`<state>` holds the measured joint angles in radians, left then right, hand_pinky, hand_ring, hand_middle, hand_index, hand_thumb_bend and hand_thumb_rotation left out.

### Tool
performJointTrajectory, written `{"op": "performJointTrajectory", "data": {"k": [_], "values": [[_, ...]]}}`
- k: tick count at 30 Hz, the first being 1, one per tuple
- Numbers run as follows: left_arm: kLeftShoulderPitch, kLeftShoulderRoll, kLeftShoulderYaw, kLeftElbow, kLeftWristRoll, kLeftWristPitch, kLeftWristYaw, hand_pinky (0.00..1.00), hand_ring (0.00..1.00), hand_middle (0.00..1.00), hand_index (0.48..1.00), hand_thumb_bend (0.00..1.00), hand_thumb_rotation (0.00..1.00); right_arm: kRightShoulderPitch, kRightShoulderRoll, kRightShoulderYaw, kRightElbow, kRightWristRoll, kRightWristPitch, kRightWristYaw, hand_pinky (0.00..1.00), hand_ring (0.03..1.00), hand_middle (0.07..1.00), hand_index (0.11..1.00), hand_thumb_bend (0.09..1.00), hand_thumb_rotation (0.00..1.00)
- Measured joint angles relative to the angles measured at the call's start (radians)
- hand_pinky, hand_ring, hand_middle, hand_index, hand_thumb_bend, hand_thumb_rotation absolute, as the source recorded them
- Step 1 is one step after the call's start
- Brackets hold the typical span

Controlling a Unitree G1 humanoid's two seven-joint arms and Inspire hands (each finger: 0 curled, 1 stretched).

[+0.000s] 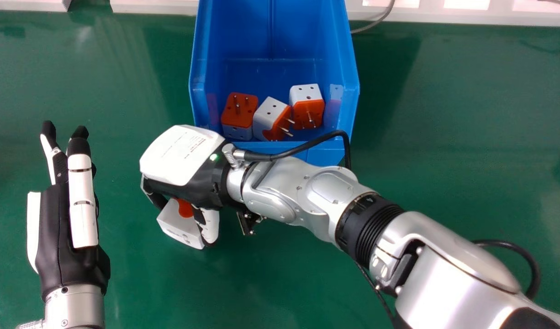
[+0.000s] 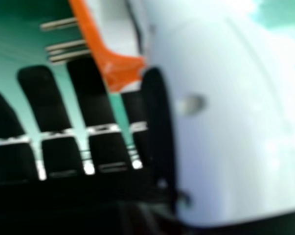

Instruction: Pick all objects and put in blue box

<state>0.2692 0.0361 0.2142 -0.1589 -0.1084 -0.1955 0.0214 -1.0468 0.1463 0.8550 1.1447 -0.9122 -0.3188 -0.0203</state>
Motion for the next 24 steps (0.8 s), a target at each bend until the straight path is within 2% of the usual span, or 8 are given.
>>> {"op": "performJointTrajectory", "data": {"k": [5, 8, 10, 11, 12, 14, 18, 24], "values": [[-0.005, 0.001, 0.002, 0.007, 0.0, 0.0, -0.002, 1.0, 0.99, 0.97, 0.954, 0.42, 1.0, 0.078, -0.035, -0.018, -0.099, 0.009, 0.009, -0.006, 0.2, 0.402, 0.51, 0.491, 0.513, 0.0], [-0.012, 0.005, 0.006, 0.012, -0.007, 0.0, -0.004, 1.0, 0.99, 0.97, 0.954, 0.42, 1.0, 0.139, -0.082, -0.038, -0.216, 0.02, 0.023, 0.038, 0.23, 0.377, 0.47, 0.539, 0.505, 0.0], [-0.018, 0.011, 0.009, 0.023, -0.009, 0.0, -0.004, 1.0, 0.99, 0.97, 0.952, 0.43, 1.0, 0.184, -0.126, -0.06, -0.312, 0.047, 0.021, 0.08, 0.28, 0.402, 0.481, 0.508, 0.508, 0.0], [-0.022, 0.013, 0.011, 0.029, -0.009, -0.001, -0.005, 1.0, 0.99, 0.97, 0.951, 0.43, 1.0, 0.207, -0.148, -0.07, -0.364, 0.054, 0.023, 0.1, 0.29, 0.414, 0.5, 0.499, 0.503, 0.03], [-0.026, 0.014, 0.012, 0.035, -0.01, -0.003, -0.008, 1.0, 0.98, 0.96, 0.948, 0.42, 1.0, 0.23, -0.172, -0.078, -0.42, 0.058, 0.026, 0.119, 0.29, 0.41, 0.526, 0.494, 0.489, 0.11], [-0.033, 0.016, 0.018, 0.042, -0.01, -0.004, -0.013, 1.0, 0.98, 0.96, 0.945, 0.41, 1.0, 0.28, -0.214, -0.097, -0.525, 0.066, 0.034, 0.149, 0.3, 0.419, 0.529, 0.492, 0.483, 0.14], [-0.04, 0.02, 0.028, 0.046, -0.011, -0.007, -0.019, 1.0, 0.98, 0.97, 0.95, 0.42, 1.0, 0.4, -0.297, -0.142, -0.737, 0.082, 0.036, 0.164, 0.26, 0.345, 0.426, 0.483, 0.485, 0.15], [-0.052, 0.032, 0.045, 0.086, -0.012, -0.016, -0.037, 1.0, 0.99, 0.97, 0.958, 0.42, 1.0, 0.55, -0.377, -0.239, -0.984, 0.133, 0.05, 0.19, 0.22, 0.296, 0.379, 0.478, 0.484, 0.15]]}}
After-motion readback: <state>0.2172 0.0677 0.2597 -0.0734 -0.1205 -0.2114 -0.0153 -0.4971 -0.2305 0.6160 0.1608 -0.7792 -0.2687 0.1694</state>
